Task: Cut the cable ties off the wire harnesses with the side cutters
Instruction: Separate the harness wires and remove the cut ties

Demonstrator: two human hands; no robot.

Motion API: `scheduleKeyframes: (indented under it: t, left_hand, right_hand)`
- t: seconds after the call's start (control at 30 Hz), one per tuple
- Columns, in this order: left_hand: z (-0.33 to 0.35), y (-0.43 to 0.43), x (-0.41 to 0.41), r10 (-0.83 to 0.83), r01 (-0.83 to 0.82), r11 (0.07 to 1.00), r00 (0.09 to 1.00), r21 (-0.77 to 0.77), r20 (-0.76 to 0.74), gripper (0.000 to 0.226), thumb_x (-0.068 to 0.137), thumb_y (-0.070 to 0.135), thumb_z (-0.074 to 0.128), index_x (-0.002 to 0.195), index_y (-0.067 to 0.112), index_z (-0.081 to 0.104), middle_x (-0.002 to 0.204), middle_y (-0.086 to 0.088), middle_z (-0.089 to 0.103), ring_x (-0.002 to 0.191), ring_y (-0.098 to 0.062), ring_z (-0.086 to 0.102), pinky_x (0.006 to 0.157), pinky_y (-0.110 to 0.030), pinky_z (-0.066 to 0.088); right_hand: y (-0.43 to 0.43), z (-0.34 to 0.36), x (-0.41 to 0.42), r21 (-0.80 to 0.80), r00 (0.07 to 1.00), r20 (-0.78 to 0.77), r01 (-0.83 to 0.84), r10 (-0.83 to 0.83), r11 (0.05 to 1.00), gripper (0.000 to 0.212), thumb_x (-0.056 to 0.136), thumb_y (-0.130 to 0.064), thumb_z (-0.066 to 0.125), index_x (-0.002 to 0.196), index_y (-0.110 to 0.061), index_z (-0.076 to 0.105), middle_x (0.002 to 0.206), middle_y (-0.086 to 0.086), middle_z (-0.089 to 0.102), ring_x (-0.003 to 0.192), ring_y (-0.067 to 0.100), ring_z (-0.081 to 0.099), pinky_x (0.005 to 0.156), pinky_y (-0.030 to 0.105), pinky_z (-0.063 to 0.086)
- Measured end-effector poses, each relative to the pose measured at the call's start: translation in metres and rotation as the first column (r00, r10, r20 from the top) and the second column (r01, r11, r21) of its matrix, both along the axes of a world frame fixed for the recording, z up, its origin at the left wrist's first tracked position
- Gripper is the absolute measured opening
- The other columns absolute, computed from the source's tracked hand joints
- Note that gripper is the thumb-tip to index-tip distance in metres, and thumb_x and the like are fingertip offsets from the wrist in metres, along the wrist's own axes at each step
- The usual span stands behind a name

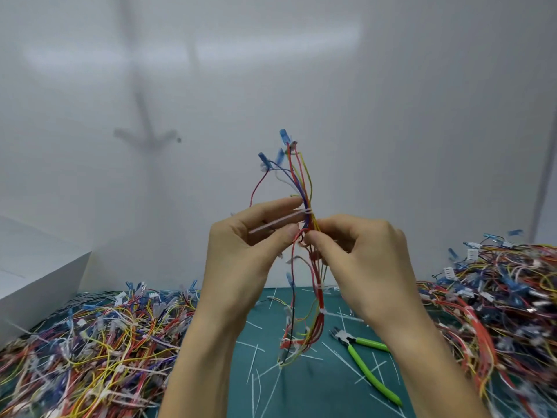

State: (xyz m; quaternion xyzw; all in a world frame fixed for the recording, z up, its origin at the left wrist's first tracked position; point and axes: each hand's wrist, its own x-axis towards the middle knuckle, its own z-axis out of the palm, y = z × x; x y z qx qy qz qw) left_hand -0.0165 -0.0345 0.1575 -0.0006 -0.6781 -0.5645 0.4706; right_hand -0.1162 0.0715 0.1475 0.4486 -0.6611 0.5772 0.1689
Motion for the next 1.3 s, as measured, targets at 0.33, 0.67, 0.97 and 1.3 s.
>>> scheduleKeyframes:
  t: [0.33, 0.67, 0.97, 1.3]
  left_hand:
    - [0.001, -0.024, 0.023, 0.032, -0.043, 0.993, 0.994, 0.106, 0.102, 0.034, 0.093, 0.006, 0.059, 0.121, 0.024, 0.065, 0.094, -0.006, 0.078, 0.086, -0.023, 0.075, 0.076, -0.024, 0.059]
    - [-0.016, -0.029, 0.006, 0.004, -0.032, 0.998, 0.888, 0.053, 0.460, 0.025, 0.090, 0.014, 0.068, 0.114, 0.020, 0.068, 0.103, 0.002, 0.076, 0.094, -0.013, 0.072, 0.084, -0.026, 0.059]
    - [-0.013, -0.027, 0.012, 0.002, -0.003, 1.000, 0.921, 0.003, 0.391, 0.009, 0.086, 0.010, 0.069, 0.092, 0.007, 0.075, 0.083, -0.008, 0.077, 0.079, -0.016, 0.073, 0.078, -0.029, 0.058]
    - [-0.015, -0.029, 0.008, 0.041, -0.017, 0.999, 0.818, -0.046, 0.574, 0.013, 0.094, 0.020, 0.063, 0.095, 0.008, 0.068, 0.083, -0.003, 0.077, 0.079, -0.017, 0.075, 0.069, -0.021, 0.057]
  right_hand:
    - [0.002, -0.001, -0.019, -0.299, 0.941, 0.284, -0.095, 0.184, 0.950, 0.030, 0.092, -0.010, 0.067, 0.073, -0.030, 0.076, 0.074, -0.001, 0.076, 0.067, 0.022, 0.072, 0.070, 0.042, 0.063]
    - [0.004, 0.000, -0.024, -0.419, 0.719, 0.504, -0.282, 0.479, 0.863, 0.017, 0.094, -0.008, 0.059, 0.087, -0.014, 0.073, 0.077, 0.001, 0.076, 0.060, 0.014, 0.070, 0.056, 0.020, 0.055]
    - [0.006, -0.001, -0.027, -0.432, 0.682, 0.523, -0.305, 0.512, 0.849, 0.030, 0.092, -0.012, 0.060, 0.072, -0.022, 0.080, 0.079, 0.001, 0.077, 0.063, 0.014, 0.072, 0.055, 0.021, 0.055]
    - [0.007, 0.000, -0.030, -0.505, 0.623, 0.512, -0.339, 0.591, 0.794, 0.030, 0.087, -0.014, 0.061, 0.067, -0.025, 0.080, 0.076, 0.000, 0.076, 0.061, 0.012, 0.071, 0.054, 0.020, 0.055]
